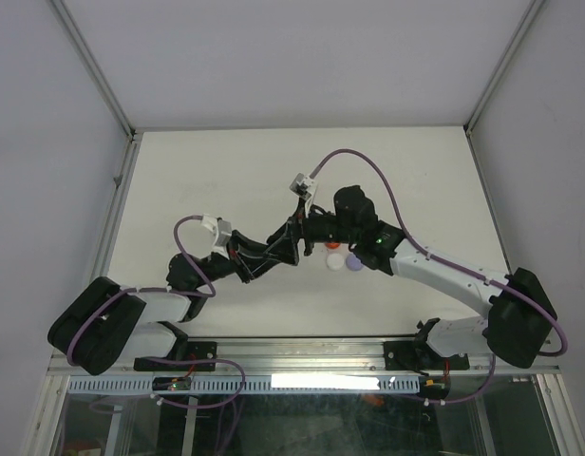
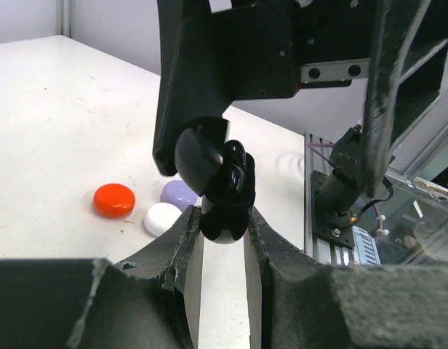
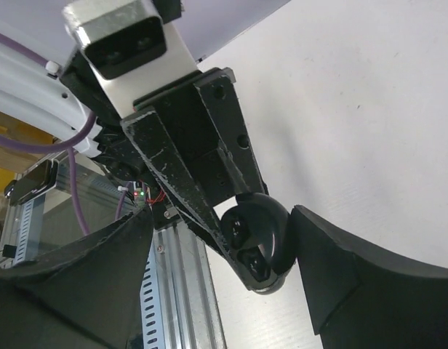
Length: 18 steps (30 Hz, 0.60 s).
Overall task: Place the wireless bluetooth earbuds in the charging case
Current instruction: Close the charging case.
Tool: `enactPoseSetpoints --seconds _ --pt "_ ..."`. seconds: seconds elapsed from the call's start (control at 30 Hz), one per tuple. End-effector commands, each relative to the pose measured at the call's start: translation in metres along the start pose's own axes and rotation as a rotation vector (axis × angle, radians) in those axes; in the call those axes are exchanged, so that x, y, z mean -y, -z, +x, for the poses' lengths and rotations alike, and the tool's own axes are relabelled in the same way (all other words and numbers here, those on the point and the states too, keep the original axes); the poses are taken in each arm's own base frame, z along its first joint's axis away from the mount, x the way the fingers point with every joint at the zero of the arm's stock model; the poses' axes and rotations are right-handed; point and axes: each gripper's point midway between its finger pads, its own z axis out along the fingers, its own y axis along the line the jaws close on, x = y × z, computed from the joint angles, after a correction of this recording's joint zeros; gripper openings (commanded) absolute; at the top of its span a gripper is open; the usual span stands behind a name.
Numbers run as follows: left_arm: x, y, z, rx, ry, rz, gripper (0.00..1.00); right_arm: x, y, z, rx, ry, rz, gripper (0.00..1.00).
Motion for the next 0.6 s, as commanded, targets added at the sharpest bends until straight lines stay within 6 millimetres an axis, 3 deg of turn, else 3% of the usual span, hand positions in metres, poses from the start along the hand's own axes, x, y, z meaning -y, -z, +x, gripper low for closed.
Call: enactPoseSetpoints --seconds 0.0,0.27,0.4,0.57 --pt "-0.001 -0.007 -0.015 0.046 -0.007 0.011 0.00 -0.033 0.015 -0.036 0.104 0.075 -0.128 0.78" --pt "-0.005 -0.011 -0.010 0.028 0.057 0.006 0.00 -0.026 0.028 -0.040 0.143 0.103 -0.068 0.78" --pt "-0.011 -0.015 -0.004 0.002 0.145 -0.013 0.00 0.014 0.038 -0.036 0.158 0.101 0.166 0.80" --pt "-0.020 -0.022 0.015 -0.081 0.323 -0.054 0.01 0.073 0.064 -0.017 0.160 0.065 0.506 0.83"
